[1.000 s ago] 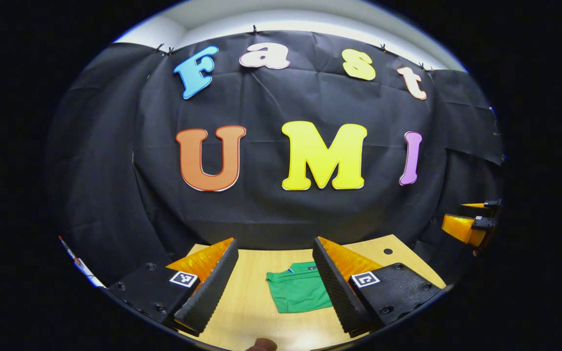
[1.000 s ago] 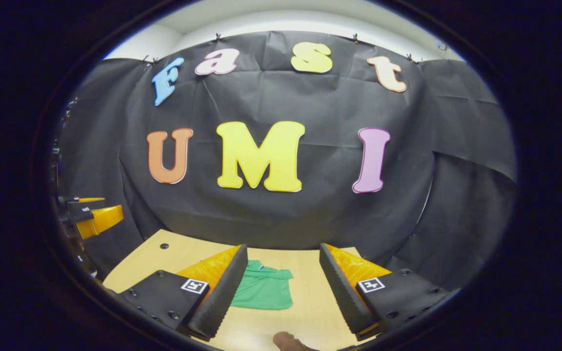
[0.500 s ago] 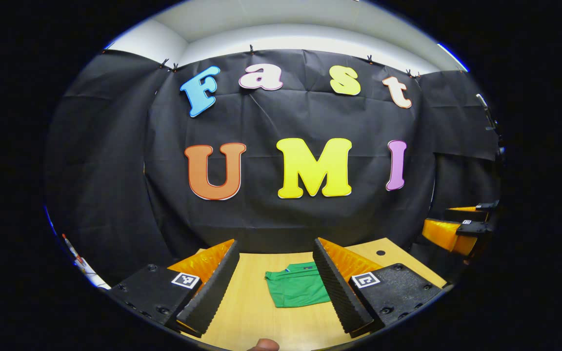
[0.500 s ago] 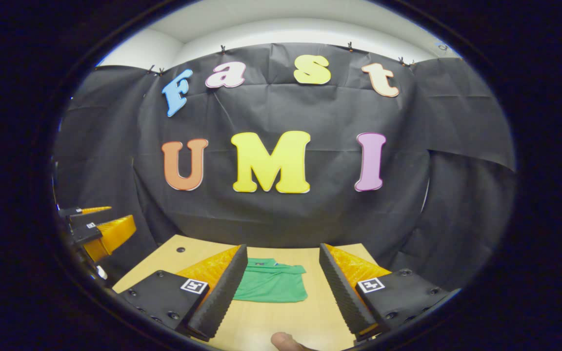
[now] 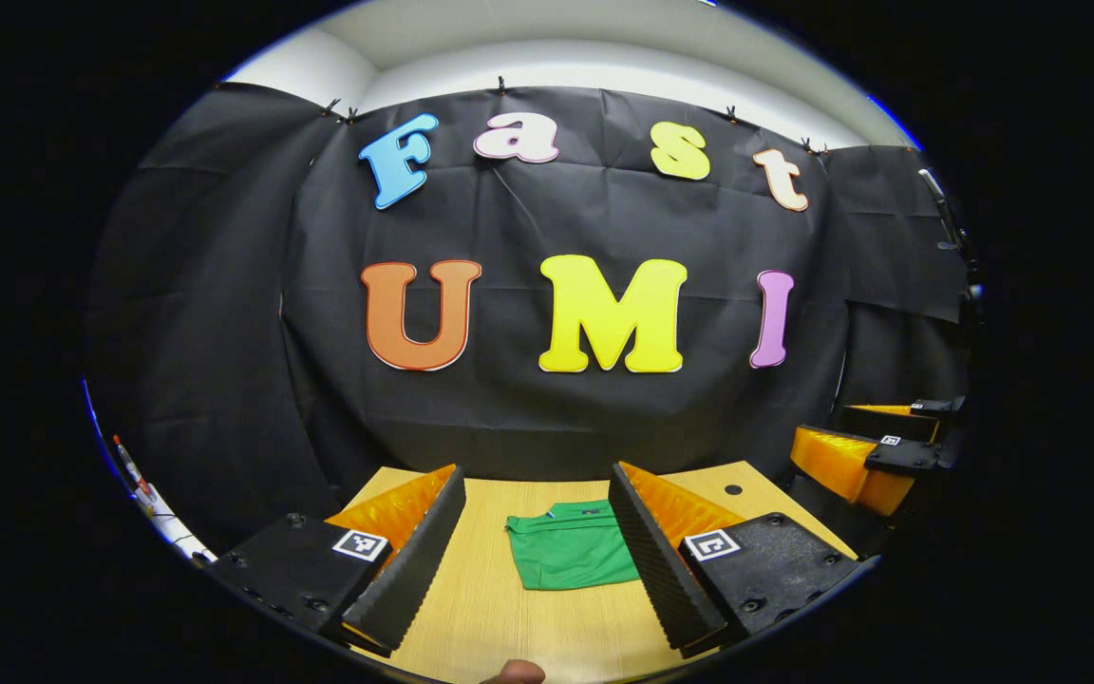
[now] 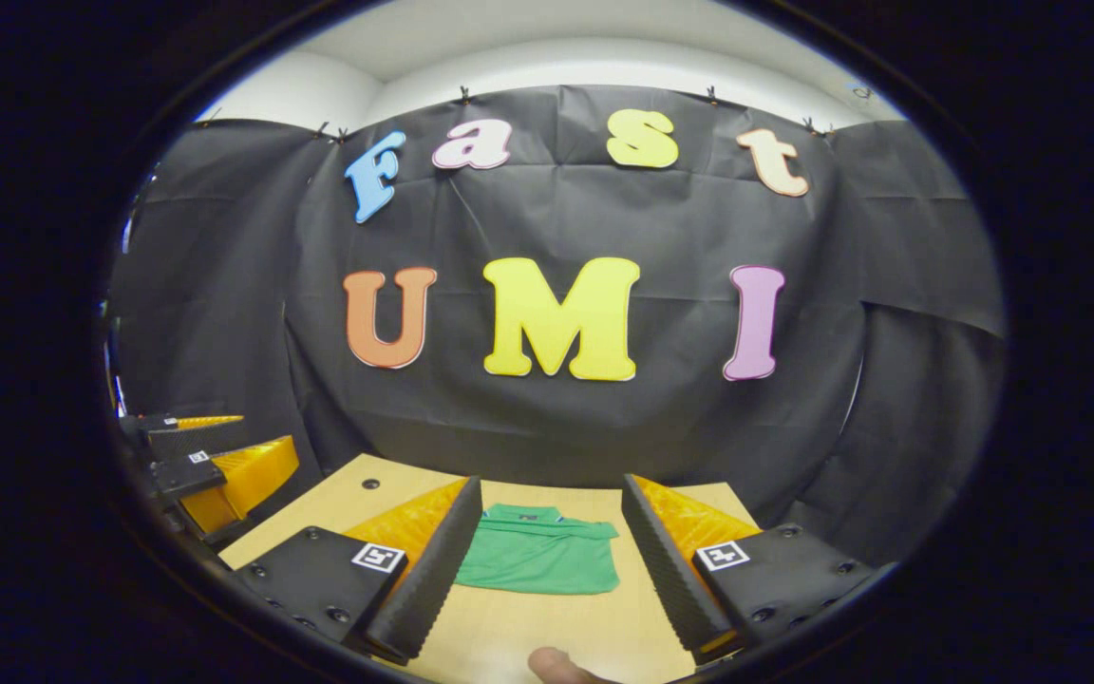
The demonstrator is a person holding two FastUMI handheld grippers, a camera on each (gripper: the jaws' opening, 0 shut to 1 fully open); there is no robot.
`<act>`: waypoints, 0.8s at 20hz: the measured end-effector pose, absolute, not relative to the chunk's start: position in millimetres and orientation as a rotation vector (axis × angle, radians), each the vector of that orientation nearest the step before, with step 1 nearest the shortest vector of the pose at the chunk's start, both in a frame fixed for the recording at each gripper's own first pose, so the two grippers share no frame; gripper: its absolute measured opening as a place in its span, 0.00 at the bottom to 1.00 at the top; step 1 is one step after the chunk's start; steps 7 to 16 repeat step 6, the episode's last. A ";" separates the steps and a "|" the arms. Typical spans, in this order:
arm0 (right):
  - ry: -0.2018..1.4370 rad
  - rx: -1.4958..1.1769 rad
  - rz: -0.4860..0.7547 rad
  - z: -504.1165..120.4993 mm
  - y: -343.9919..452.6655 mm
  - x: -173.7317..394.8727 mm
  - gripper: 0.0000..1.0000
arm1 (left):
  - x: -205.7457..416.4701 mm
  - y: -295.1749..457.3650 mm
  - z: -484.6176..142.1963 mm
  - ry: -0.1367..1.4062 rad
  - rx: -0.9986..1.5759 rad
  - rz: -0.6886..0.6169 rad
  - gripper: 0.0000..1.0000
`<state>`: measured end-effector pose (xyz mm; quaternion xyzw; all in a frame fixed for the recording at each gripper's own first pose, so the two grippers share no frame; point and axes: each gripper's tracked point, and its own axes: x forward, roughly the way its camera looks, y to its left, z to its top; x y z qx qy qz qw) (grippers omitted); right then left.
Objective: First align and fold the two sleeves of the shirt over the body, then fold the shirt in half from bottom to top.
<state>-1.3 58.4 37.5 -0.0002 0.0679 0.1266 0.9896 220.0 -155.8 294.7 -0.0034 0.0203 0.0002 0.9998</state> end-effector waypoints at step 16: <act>0.151 -0.015 0.265 34.8 65.8 -1.0 0.93 | 222.0 -158.4 292.5 0.042 0.015 -0.018 0.97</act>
